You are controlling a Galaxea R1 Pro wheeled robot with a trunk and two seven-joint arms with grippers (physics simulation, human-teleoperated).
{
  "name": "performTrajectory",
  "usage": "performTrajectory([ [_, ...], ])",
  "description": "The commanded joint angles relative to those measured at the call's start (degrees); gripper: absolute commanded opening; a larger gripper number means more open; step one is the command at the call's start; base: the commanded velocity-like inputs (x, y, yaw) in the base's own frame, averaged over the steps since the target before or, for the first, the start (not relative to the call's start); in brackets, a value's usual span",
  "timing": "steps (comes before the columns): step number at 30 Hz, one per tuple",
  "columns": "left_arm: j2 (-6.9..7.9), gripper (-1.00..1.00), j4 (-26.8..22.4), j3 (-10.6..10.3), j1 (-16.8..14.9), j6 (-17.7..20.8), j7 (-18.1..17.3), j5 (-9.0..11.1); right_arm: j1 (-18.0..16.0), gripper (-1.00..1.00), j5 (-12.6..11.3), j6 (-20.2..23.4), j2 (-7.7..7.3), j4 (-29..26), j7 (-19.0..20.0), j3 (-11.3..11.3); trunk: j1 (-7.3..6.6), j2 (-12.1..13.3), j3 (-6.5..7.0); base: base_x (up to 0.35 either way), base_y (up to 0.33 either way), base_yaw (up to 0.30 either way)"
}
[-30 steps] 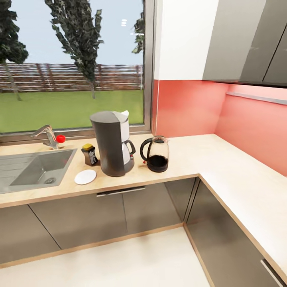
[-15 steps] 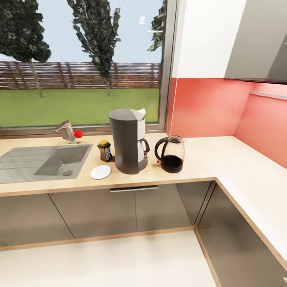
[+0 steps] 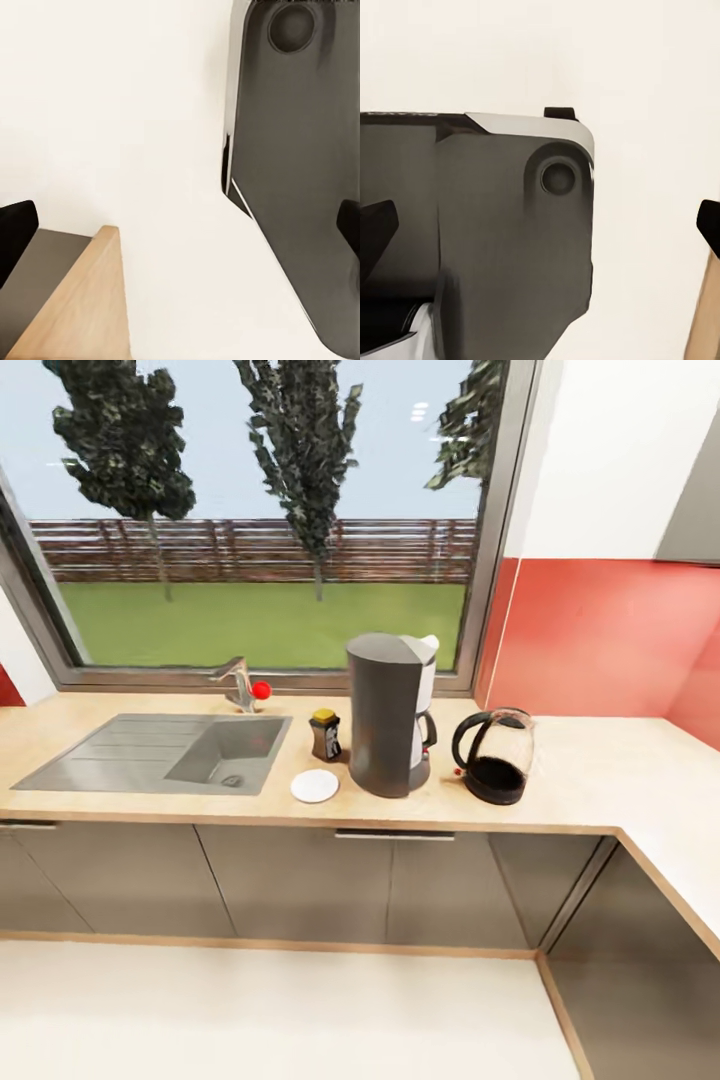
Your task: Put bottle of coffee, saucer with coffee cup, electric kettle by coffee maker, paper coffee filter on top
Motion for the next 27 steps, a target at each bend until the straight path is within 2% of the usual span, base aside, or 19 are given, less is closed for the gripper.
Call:
performTrajectory([
  [1, 0.0, 1.0, 0.0, -0.5, 0.0, -0.2, 0.1, 0.6, 0.0, 1.0, 0.6, -0.2, 0.02, 0.0, -0.2, -0.5, 0.02, -0.1, -0.05, 0.0, 0.299, 0.27],
  [9, 0.11, 1.0, 0.0, -0.4, -0.1, -0.2, 0.0, 0.6, 0.0, 1.0, 0.6, -0.2, 0.02, 0.1, -0.2, -0.5, 0.02, -0.1, 0.41, 0.0, 0.303, 0.22],
  [18, 0.11, 1.0, 0.0, -0.4, -0.1, -0.2, 0.0, 0.6, 0.0, 1.0, 0.6, -0.2, -0.03, 0.1, -0.2, -0.5, 0.02, -0.1, 1.1, 0.016, 0.305, 0.139],
  [27, 0.06, 1.0, 0.0, -0.4, -0.1, -0.2, 0.0, 0.6, 0.0, 1.0, 0.6, -0.2, -0.06, 0.1, -0.2, -0.5, 0.02, -0.1, 1.86, 0.171, 0.297, 0.093],
])
